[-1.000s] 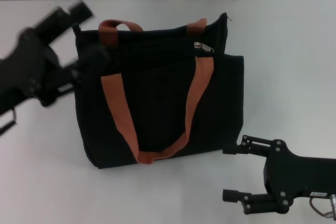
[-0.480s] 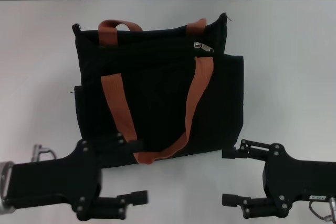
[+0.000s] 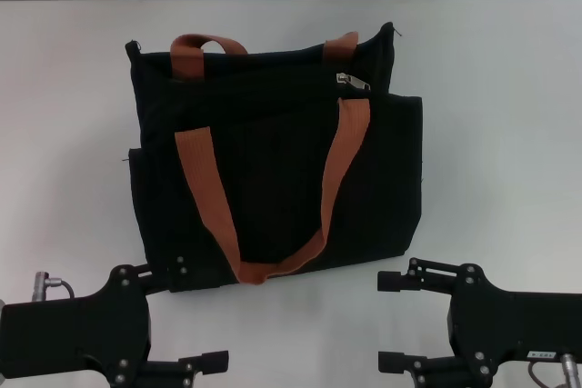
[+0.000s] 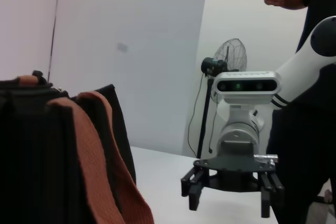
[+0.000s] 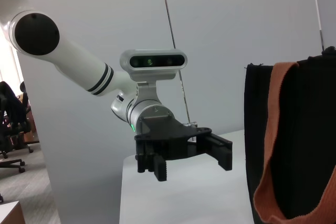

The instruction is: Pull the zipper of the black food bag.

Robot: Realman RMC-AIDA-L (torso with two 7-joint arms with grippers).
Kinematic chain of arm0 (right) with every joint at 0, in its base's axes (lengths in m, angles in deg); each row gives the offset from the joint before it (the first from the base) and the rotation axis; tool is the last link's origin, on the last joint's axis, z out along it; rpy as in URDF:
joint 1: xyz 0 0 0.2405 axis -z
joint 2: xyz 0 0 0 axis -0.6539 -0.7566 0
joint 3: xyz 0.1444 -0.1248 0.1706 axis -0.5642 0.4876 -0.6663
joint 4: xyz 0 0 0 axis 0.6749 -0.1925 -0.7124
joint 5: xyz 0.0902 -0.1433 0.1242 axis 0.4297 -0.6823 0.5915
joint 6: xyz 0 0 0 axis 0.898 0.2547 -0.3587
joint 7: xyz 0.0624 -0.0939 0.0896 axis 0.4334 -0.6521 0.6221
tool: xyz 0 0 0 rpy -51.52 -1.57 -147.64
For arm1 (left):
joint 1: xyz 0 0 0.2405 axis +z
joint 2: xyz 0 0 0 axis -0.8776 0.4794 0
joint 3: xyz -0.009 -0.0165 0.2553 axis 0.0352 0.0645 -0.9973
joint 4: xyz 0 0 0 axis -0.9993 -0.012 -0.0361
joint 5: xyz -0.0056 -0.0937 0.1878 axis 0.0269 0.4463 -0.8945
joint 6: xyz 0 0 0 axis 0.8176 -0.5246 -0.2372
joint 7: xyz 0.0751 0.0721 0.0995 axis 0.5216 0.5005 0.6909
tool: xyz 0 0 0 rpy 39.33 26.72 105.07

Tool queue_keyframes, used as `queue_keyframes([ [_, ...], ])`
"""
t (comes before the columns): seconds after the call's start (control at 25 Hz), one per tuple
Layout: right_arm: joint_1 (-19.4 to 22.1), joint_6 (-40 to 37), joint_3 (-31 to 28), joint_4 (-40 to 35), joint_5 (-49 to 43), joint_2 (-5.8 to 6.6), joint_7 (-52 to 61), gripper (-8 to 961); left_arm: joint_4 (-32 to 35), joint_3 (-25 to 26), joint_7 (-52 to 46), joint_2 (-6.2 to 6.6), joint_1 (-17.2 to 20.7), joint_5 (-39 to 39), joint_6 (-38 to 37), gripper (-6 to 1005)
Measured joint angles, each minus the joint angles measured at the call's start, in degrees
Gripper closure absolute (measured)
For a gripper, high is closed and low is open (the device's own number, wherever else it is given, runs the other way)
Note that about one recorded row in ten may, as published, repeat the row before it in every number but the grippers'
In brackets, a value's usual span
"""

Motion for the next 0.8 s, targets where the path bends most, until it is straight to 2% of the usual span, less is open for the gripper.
queue_keyframes([
  [0.8, -2.0, 1.1, -0.1, 0.0, 0.0, -0.06, 0.8, 134, 0.1, 0.3, 0.0, 0.02, -0.2, -0.4, -0.9, 174],
])
